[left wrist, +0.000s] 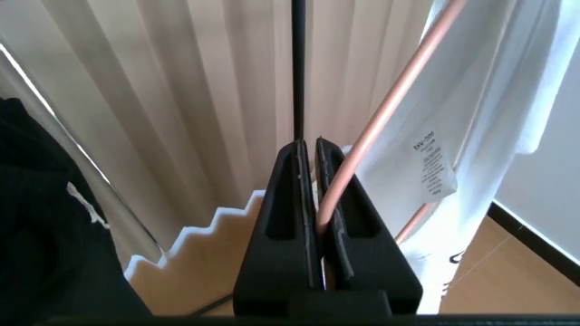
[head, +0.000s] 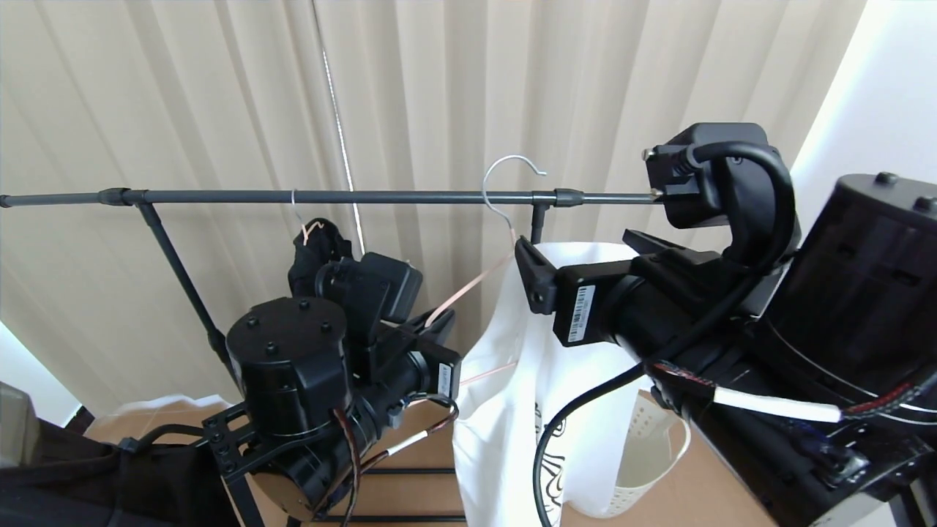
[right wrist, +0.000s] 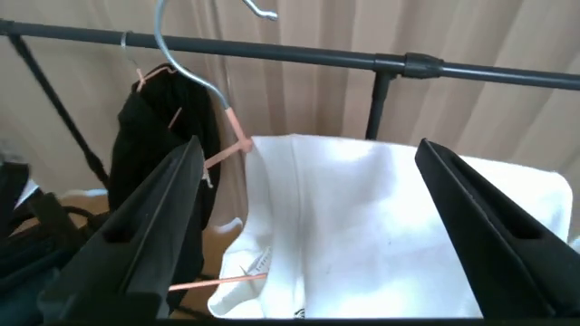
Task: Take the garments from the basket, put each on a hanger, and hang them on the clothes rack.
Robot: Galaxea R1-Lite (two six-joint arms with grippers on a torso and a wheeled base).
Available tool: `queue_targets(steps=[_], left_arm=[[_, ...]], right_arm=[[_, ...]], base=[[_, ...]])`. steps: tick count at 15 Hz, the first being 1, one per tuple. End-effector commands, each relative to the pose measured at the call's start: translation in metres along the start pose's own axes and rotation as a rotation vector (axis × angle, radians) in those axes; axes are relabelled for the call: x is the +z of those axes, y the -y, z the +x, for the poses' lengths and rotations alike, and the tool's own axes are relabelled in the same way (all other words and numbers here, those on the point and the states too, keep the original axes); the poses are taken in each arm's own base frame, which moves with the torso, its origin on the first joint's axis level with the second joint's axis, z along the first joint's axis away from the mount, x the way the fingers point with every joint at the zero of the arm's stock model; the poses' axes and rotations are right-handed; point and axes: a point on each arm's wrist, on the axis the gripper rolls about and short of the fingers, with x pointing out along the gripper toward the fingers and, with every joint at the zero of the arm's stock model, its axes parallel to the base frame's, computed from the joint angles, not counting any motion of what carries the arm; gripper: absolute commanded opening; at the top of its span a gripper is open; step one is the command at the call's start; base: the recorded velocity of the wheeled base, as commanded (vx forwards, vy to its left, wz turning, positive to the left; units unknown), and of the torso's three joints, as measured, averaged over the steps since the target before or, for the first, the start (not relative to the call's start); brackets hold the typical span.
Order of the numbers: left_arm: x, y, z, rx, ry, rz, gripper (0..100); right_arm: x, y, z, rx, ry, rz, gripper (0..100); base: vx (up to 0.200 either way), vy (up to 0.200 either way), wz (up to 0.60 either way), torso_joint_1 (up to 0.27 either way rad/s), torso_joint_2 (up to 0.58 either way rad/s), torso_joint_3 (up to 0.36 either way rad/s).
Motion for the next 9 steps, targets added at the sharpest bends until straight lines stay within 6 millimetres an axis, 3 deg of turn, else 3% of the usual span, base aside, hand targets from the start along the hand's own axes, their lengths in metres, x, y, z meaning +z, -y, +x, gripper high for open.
queue_targets(steps=[1,4,9], left_arm=[[-0.003,-0.008,0.004,0.017,-0.009,-0.002,0],[-0.011,-0.018,0.003,-0.02,-0.012,-0.017,0],[-0.031,-0.035,-0.014,-0.078,-0.03,-0.013,0]], right_arm=[[0.012,0.019,-0.016,0.081,0.018,-0.011,100],[0.009,0.051,-0.021,0.199,-0.006,-0.097,100],[0.032,0.098,-0.036,0.458,-0.189,-0.231,100]], base=[[0.0,0.0,0.0,0.0,0.0,0.0],[0.0,0.0,0.0,0.0,0.0,0.0],[0.0,0.0,0.0,0.0,0.0,0.0]])
